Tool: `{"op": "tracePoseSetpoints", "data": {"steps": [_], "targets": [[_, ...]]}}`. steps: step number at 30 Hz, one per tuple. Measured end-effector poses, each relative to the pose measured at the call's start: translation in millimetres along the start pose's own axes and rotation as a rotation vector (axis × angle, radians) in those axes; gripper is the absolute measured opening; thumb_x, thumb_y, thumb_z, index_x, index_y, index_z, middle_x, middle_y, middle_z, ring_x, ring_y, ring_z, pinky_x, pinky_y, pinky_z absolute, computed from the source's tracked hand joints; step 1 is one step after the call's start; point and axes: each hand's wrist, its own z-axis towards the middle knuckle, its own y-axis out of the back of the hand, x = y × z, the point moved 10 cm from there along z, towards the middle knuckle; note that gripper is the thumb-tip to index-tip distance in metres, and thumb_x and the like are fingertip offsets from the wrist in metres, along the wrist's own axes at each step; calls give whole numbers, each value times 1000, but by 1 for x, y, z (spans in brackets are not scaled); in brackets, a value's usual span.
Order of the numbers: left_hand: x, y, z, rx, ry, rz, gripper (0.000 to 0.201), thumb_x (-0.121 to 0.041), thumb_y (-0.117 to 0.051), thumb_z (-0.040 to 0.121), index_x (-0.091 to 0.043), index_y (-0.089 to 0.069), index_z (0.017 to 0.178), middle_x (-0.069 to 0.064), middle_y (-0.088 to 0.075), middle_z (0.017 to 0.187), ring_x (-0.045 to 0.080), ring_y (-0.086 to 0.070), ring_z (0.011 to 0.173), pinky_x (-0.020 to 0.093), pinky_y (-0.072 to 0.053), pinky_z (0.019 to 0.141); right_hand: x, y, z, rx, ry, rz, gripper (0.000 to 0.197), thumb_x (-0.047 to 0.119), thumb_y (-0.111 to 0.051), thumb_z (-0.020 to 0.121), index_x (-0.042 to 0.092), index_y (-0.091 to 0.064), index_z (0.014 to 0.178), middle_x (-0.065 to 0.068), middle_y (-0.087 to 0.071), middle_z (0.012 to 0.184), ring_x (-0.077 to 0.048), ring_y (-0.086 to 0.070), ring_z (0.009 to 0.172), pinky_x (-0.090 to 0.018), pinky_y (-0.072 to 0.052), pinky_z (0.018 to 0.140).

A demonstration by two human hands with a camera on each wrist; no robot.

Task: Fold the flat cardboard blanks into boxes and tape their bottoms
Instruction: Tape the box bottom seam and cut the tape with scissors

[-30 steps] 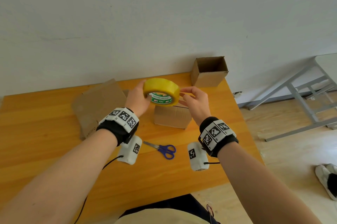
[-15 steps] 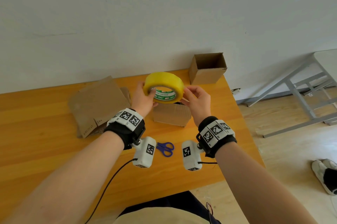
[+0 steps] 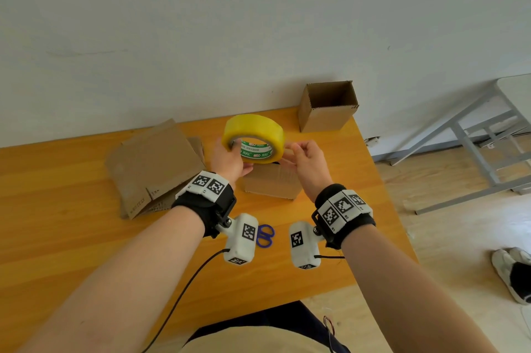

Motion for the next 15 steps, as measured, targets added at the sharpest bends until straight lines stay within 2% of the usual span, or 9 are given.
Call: {"op": "tracePoseSetpoints", "data": {"steps": [2, 4, 7, 8, 10, 12, 15], "targets": [[-1, -2, -1, 8, -7, 15, 19, -20, -41, 100, -15, -42, 119, 12, -54, 113, 27, -62, 71, 43, -56, 76, -2, 4, 1, -18, -3, -19, 11, 13, -44, 100, 5, -50, 103, -13, -65, 109, -21, -65, 101, -30, -57, 81], [-2, -3, -2, 6, -18, 38, 25, -20, -41, 100, -12, -42, 124, 11, -54, 112, 26, -61, 69, 41, -57, 73, -7, 7, 1, -25, -36, 35, 10, 10, -47, 98, 2, -53, 101, -16, -65, 105, -24, -65, 99, -29, -57, 80], [-4, -6, -4, 12, -34, 72, 25, -20, -41, 100, -12, -42, 123, 11, -55, 113, 26, -62, 69, 44, -57, 75, -12, 7, -1, 17, -118, 264, 7, -1, -49, 93, 3, -54, 89, -15, -66, 89, -28, -66, 89, -40, -56, 86], [-5, -6, -4, 16, -43, 89, 23, -19, -42, 100, -12, -43, 121, 10, -55, 111, 27, -62, 70, 45, -57, 76, -12, 8, -1, 28, -129, 304, 10, -4, -48, 91, 2, -54, 89, -15, -66, 86, -28, -67, 85, -40, -56, 85], [-9, -8, -5, 24, -69, 123, 16, -19, -45, 99, -16, -43, 114, 9, -56, 108, 32, -64, 73, 47, -57, 77, -13, 10, -2, 27, -112, 269, 9, -7, -52, 89, 1, -55, 89, -16, -66, 86, -26, -67, 83, -34, -58, 79], [-10, -8, -6, 28, -88, 153, 14, -19, -50, 97, -19, -42, 109, 9, -57, 107, 36, -66, 78, 48, -57, 77, -12, 11, -4, 5, -77, 224, 7, -3, -61, 87, 1, -56, 90, -17, -65, 88, -25, -68, 82, -30, -59, 74], [-12, -7, -7, 15, -90, 175, 12, -21, -48, 98, -22, -41, 108, 11, -58, 111, 41, -67, 80, 48, -57, 75, -13, 13, -3, 0, -50, 232, 6, -1, -62, 87, 1, -56, 88, -17, -66, 86, -24, -69, 79, -31, -60, 73]]}}
